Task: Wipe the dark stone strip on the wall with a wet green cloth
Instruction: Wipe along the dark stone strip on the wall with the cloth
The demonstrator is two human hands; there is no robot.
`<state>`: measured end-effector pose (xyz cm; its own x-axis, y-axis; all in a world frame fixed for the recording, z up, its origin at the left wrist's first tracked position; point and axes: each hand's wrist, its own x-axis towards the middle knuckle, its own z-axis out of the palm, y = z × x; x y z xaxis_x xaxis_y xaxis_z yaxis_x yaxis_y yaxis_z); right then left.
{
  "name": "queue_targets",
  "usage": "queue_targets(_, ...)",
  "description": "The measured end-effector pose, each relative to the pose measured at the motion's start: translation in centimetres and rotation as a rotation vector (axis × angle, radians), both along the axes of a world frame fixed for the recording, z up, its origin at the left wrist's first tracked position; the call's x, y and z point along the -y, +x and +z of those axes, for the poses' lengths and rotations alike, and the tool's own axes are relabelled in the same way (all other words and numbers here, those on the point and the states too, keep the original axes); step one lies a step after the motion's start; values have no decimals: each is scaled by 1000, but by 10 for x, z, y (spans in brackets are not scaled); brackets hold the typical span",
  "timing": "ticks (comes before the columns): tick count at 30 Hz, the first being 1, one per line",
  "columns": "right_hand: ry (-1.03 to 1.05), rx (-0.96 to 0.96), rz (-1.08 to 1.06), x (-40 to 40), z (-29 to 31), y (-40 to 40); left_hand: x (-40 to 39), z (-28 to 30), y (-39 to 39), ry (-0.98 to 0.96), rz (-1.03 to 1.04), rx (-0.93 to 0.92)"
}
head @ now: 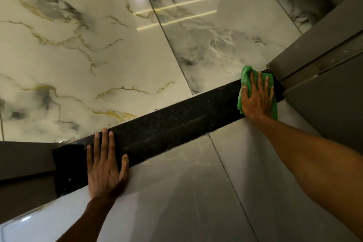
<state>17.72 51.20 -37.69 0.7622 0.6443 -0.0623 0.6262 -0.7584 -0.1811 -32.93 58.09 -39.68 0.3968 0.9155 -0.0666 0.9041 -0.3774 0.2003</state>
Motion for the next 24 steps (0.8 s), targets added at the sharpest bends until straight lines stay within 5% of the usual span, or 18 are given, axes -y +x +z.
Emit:
queue_targets(8, -7, 3, 189, -18, -4, -55, 0, -3, -1, -4, -4, 5)
queue_targets(24, 216, -260, 625, -53, -17, -309, 2, 7, 2, -15, 5, 44)
